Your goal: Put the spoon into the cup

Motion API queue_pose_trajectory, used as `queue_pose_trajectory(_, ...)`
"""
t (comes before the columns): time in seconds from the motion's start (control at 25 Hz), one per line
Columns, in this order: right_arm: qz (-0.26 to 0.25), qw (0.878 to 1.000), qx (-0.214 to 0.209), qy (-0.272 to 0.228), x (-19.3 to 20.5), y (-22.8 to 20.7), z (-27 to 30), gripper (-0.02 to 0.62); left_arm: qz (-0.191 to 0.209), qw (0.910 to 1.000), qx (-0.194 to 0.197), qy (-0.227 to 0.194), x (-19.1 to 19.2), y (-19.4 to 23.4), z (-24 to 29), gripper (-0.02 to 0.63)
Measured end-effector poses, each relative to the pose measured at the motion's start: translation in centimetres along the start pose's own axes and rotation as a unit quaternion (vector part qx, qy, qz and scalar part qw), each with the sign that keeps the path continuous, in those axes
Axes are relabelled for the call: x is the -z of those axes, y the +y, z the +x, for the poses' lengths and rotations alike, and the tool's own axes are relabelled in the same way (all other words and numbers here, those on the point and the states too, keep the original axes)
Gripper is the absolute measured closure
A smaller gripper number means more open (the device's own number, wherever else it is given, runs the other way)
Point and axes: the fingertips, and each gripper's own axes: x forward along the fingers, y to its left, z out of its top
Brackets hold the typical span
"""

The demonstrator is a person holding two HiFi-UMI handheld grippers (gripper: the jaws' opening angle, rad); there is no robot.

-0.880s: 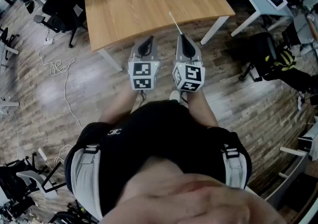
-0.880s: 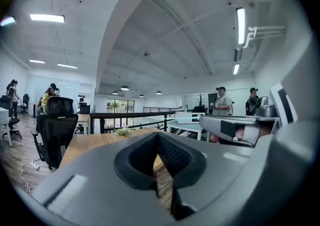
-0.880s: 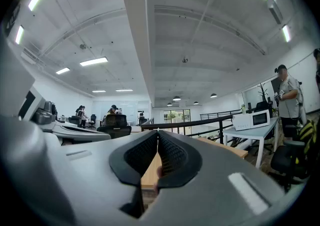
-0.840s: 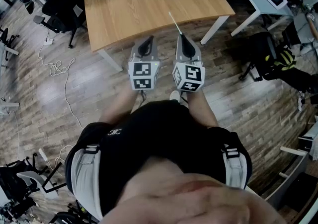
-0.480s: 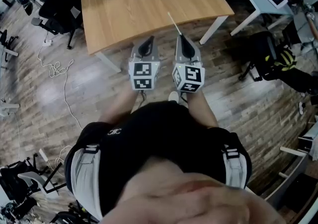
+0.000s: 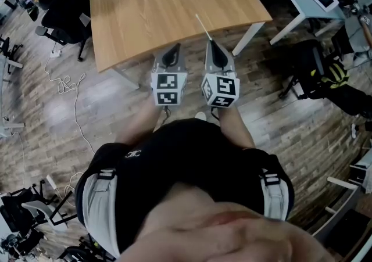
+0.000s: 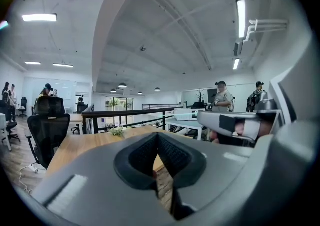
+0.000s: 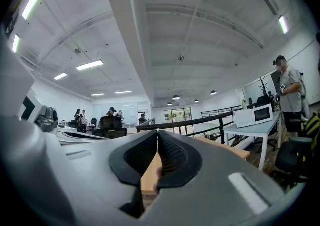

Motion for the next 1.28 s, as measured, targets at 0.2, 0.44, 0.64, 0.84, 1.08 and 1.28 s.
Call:
queue_pose_trajectory(0.2,0.0,1.0,-0.018,-0.006,-0.6,-3.1,1.8,0.589,0.006,0.9999,-0.009,0.001,-0.4,-1.8,3.4,0.594)
queue_pose_trajectory(0.44,-0.005,0.999,-0.039,-0.006,-1.1,-7.3,3.5,0.589,0.004,0.9995,-0.029,-0.007,-1.5,-3.8,7.2,0.594)
queue_pose_trajectory(0.64,0.0,0.999,-0.05,-0.002,-1.2,-10.5,4.3,0.589,0.0,0.9993,-0.038,-0.003,-1.5,-5.9,9.3,0.594)
queue_pose_trajectory(0.84,0.0,0.998,-0.061,0.007,-0.7,-11.6,5.1,0.589,-0.004,0.9988,-0.048,0.006,-1.0,-6.2,10.9,0.594)
queue_pose_trajectory(1.08,-0.01,0.998,-0.062,0.01,-0.3,-12.7,6.6,0.589,-0.004,0.9989,-0.046,0.013,-0.7,-6.3,13.3,0.594)
queue_pose_trajectory(1.28,-0.002,0.998,-0.059,0.012,0.0,-13.8,8.2,0.589,0.001,0.9992,-0.038,0.013,-0.7,-6.4,15.3,0.594)
